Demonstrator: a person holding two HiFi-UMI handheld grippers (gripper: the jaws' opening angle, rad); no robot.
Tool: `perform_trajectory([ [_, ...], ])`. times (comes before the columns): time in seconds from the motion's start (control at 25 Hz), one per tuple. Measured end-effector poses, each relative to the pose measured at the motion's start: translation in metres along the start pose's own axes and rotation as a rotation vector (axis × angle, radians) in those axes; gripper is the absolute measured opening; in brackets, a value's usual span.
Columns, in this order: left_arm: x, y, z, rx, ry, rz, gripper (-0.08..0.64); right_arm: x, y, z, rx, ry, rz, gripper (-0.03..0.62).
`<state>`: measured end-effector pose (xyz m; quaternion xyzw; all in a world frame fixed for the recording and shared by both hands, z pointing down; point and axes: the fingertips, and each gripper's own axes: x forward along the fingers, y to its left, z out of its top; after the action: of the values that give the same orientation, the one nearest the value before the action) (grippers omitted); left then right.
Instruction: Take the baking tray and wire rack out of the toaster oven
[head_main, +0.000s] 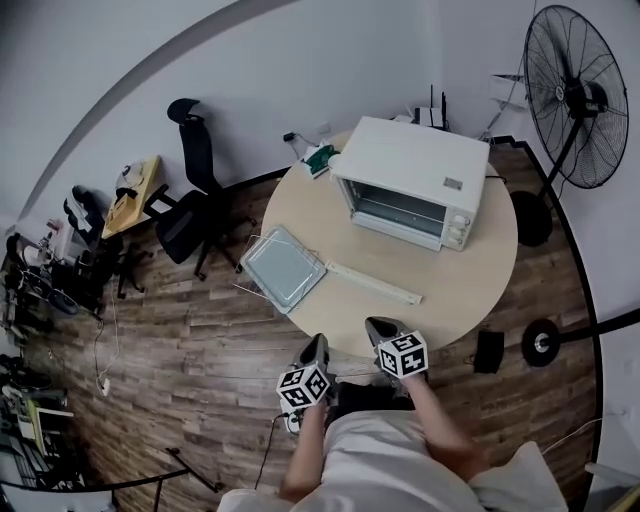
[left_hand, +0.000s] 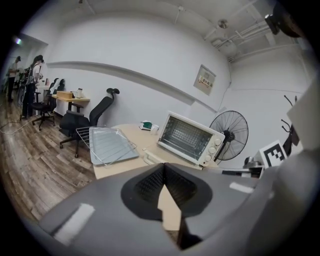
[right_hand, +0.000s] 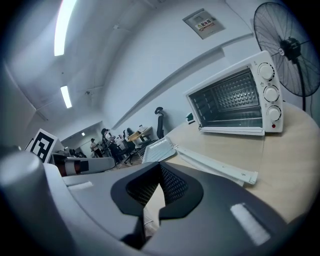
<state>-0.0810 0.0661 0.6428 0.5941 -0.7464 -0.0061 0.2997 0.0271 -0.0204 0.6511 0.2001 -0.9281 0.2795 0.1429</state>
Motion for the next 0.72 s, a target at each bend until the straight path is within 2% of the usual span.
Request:
perform_trajectory([
  [0.2, 0.011, -0.01, 0.001, 0.04, 0.006, -0.001, 0.055, 0.0, -0.01, 0.005, -0.015, 0.0, -0.013, -0.005],
  [0.44, 0.018, -0.009, -0.004, 0.114, 0.067, 0.025, 0.055, 0.005, -0.017, 0.001, 0.038, 0.014, -0.073, -0.005],
  [0.52, 0.016, -0.007, -0.004, 0.077, 0.054, 0.019, 0.055, 0.004, -0.018, 0.0, 0.036, 0.011, -0.074, -0.005],
  [0.64, 0.014, -0.001, 0.0, -0.019, 0.028, 0.007, 0.055, 0.005, -0.02, 0.003, 0.021, -0.004, -0.076, -0.005],
  [0.72, 0.014, 0.0, 0.002, -0.034, 0.019, 0.005, 0.055, 0.006, -0.022, 0.007, 0.017, -0.008, -0.077, -0.005],
])
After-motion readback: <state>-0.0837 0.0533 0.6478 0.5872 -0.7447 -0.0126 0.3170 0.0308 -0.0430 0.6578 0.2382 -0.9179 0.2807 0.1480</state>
